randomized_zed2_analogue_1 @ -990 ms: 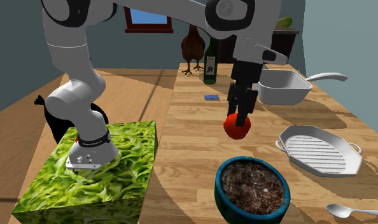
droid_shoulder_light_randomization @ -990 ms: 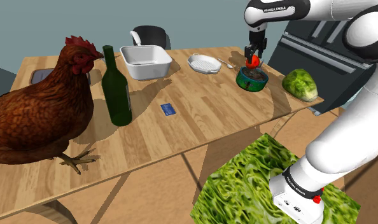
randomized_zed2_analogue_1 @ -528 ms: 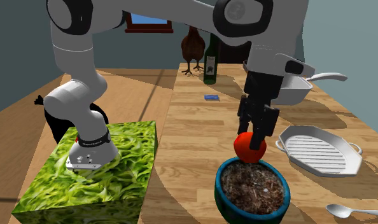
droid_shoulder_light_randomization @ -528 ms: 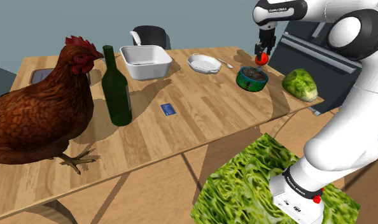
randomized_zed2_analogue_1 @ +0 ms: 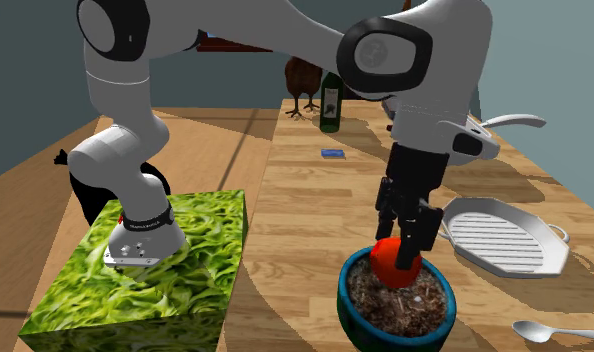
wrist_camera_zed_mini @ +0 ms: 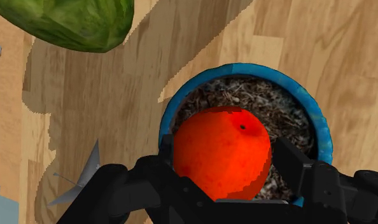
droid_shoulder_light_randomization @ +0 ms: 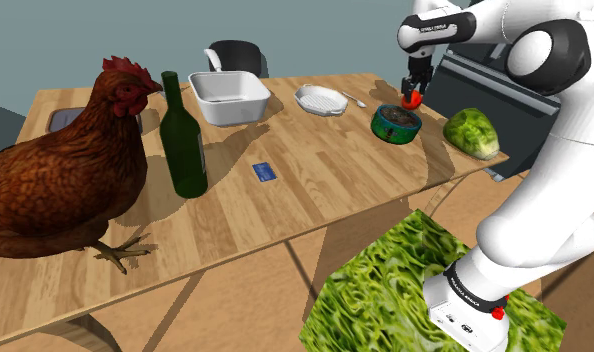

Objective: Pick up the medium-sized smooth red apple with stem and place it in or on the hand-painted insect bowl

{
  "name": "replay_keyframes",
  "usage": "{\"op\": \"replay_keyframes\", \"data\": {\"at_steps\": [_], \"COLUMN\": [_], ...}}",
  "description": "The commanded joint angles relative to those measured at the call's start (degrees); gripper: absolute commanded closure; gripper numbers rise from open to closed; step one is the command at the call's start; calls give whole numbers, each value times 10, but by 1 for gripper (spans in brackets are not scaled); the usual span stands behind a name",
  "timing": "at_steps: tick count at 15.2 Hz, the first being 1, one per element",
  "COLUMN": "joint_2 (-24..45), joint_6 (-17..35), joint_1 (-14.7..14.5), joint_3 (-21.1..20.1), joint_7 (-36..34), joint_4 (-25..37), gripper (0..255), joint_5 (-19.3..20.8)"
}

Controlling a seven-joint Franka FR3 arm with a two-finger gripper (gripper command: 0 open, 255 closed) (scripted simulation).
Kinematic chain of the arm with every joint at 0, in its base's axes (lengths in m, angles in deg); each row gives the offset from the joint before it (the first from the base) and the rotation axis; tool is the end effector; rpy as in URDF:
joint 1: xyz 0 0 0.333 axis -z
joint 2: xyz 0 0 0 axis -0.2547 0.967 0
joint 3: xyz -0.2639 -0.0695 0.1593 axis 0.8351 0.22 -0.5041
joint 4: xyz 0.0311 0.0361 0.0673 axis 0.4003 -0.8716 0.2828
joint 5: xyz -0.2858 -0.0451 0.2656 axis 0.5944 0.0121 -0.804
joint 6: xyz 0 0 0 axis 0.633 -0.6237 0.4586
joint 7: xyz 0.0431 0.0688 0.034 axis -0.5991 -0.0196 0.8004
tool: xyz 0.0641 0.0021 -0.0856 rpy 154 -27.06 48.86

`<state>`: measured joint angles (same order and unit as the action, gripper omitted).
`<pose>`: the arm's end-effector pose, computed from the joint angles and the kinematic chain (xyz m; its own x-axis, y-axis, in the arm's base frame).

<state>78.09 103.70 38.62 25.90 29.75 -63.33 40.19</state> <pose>0.5535 -0.3471 0.4691 0.9788 -0.1111 -0.1722 -0.0572 -0.9550 0.2911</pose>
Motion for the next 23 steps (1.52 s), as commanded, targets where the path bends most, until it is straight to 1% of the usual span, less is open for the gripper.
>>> {"op": "replay_keyframes", "data": {"at_steps": [1, 8, 15, 16, 21, 23], "joint_2": [4, 13, 14, 13, 14, 8], "joint_6": [12, 56, 56, 56, 56, 21], "joint_1": [0, 1, 1, 1, 1, -5], "joint_3": [0, 0, 0, 0, 0, -3], "joint_7": [-4, -18, -18, -18, -18, -15], "joint_4": [-9, -45, -45, -45, -45, -16], "gripper": [255, 255, 255, 0, 0, 0], "joint_5": [1, 4, 4, 4, 4, 2]}}
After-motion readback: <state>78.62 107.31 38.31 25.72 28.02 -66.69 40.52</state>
